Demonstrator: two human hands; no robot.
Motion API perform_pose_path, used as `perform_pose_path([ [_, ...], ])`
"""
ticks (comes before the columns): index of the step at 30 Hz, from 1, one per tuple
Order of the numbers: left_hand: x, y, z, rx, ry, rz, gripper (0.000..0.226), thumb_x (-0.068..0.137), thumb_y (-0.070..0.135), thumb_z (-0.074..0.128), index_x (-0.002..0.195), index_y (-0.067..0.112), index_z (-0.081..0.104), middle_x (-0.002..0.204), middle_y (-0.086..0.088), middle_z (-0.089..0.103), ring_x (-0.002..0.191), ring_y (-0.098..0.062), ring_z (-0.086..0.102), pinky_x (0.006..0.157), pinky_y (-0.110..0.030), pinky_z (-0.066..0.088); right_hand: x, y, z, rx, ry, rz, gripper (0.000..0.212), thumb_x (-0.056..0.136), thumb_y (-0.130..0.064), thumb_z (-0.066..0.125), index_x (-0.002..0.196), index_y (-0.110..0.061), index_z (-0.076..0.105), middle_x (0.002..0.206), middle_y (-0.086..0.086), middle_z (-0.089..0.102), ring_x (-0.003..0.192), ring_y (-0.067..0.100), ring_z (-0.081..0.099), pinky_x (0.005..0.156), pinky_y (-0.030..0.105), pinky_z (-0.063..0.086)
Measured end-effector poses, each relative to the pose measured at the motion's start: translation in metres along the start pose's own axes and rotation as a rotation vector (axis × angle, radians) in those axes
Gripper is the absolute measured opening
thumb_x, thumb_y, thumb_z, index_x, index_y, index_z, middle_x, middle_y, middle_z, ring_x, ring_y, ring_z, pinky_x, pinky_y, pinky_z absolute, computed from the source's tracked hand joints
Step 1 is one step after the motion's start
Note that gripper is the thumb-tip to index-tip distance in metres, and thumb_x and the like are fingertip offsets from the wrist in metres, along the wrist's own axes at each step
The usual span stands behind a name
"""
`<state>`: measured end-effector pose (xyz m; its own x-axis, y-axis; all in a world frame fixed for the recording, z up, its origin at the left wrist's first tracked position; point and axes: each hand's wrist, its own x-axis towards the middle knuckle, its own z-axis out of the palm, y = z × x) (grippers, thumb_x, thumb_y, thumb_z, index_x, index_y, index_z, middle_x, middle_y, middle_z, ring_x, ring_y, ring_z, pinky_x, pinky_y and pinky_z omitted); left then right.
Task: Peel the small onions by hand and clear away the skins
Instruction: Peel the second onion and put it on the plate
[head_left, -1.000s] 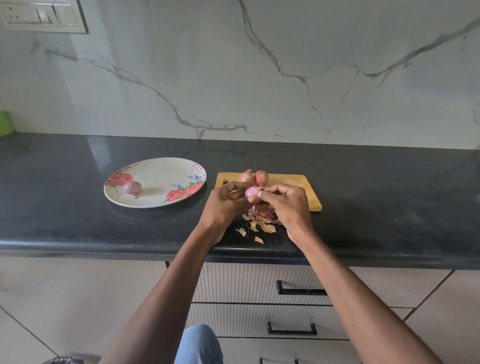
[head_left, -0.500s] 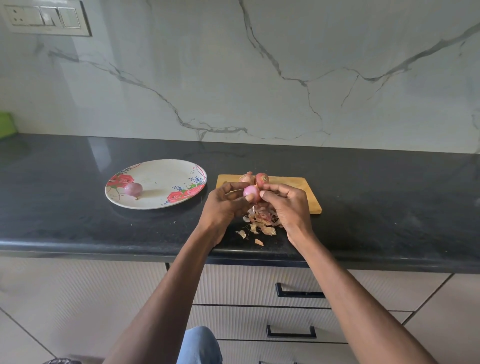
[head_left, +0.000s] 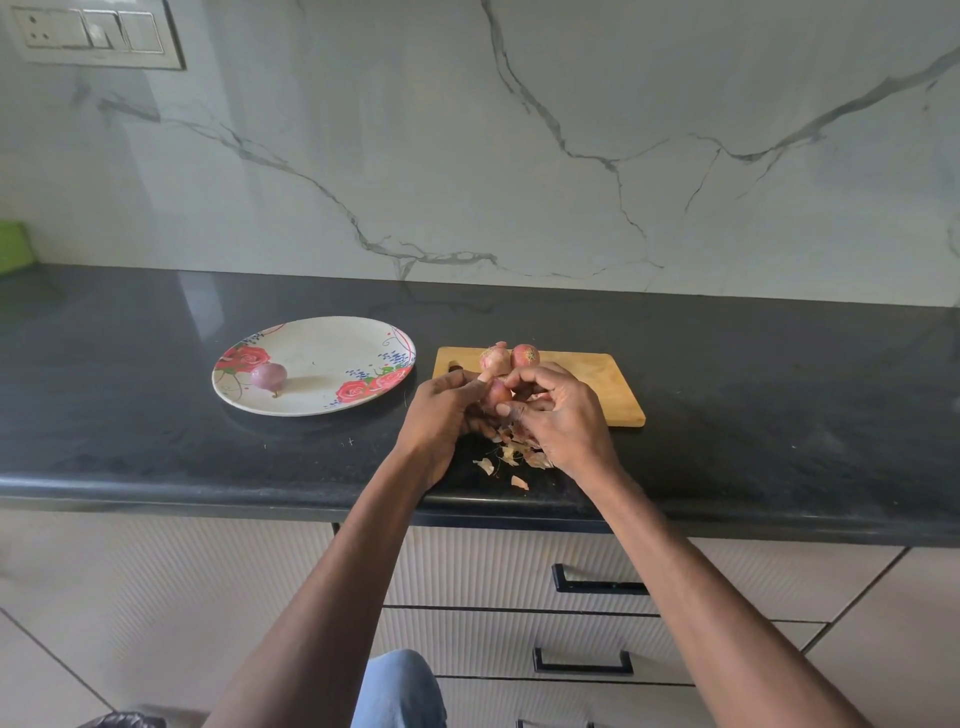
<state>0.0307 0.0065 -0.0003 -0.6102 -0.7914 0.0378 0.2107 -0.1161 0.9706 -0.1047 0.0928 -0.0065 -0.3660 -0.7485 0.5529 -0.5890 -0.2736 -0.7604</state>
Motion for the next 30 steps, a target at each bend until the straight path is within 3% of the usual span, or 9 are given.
perform_pose_path([
  [5,0.0002,0.0003,0.0003,0.0,-0.003,-0.023,0.024,0.103,0.011,0.054,0.107,-0.01,0.065,0.087,-0.018,0.07,0.069,-0.024,0.067,0.06,-0.031,0.058,-0.0004,0.0012,0.0015,-0.023,0.031,-0.037,0.017,0.078,-0.007,0.084,0.093,-0.006,0.076,0.104,-0.001,0.067,0.093,0.009,0.067,0.081,0.027,0.059],
  [10,-0.0016,0.0031,0.0008,-0.08,-0.026,-0.004,0.021,0.102,0.007,0.053,0.091,-0.005,0.067,0.079,-0.015,0.069,0.062,-0.024,0.064,0.057,-0.033,0.058,-0.0019,0.0024,0.0038,-0.078,0.076,-0.107,0.011,0.077,-0.006,0.084,0.08,-0.009,0.074,0.089,-0.012,0.064,0.087,0.013,0.065,0.082,0.04,0.058],
  [16,-0.0018,0.0043,0.0014,-0.139,-0.027,-0.019,0.02,0.102,0.001,0.049,0.095,-0.002,0.068,0.083,-0.013,0.071,0.069,-0.019,0.067,0.058,-0.026,0.057,-0.0022,-0.0006,0.0,0.02,0.036,-0.016,0.028,0.076,-0.001,0.084,0.102,-0.006,0.074,0.105,0.002,0.069,0.087,0.002,0.069,0.081,0.023,0.059],
  [20,-0.0011,0.0042,0.0009,-0.157,-0.037,-0.029,0.019,0.101,0.001,0.049,0.098,-0.003,0.068,0.085,-0.013,0.071,0.07,-0.019,0.067,0.059,-0.025,0.058,-0.0021,0.0005,0.001,-0.055,0.045,-0.109,0.021,0.078,0.0,0.082,0.097,-0.005,0.077,0.102,-0.007,0.066,0.098,0.013,0.068,0.084,0.027,0.059],
  [26,-0.0013,0.0047,0.0009,-0.18,-0.053,-0.041,0.021,0.103,0.0,0.044,0.104,-0.004,0.065,0.091,-0.016,0.071,0.074,-0.021,0.067,0.062,-0.025,0.059,-0.0061,-0.0018,0.0043,-0.193,0.082,-0.22,0.011,0.077,0.006,0.079,0.087,0.001,0.076,0.09,-0.002,0.065,0.082,0.007,0.061,0.076,0.015,0.052],
  [30,-0.0019,0.0058,0.0015,-0.226,-0.067,-0.051,0.021,0.102,-0.002,0.044,0.109,-0.005,0.064,0.097,-0.018,0.071,0.081,-0.024,0.069,0.069,-0.028,0.061,-0.0053,-0.0039,0.0024,-0.15,0.109,-0.144,0.016,0.078,0.002,0.081,0.086,-0.01,0.075,0.087,-0.006,0.067,0.081,0.01,0.066,0.074,0.023,0.057],
])
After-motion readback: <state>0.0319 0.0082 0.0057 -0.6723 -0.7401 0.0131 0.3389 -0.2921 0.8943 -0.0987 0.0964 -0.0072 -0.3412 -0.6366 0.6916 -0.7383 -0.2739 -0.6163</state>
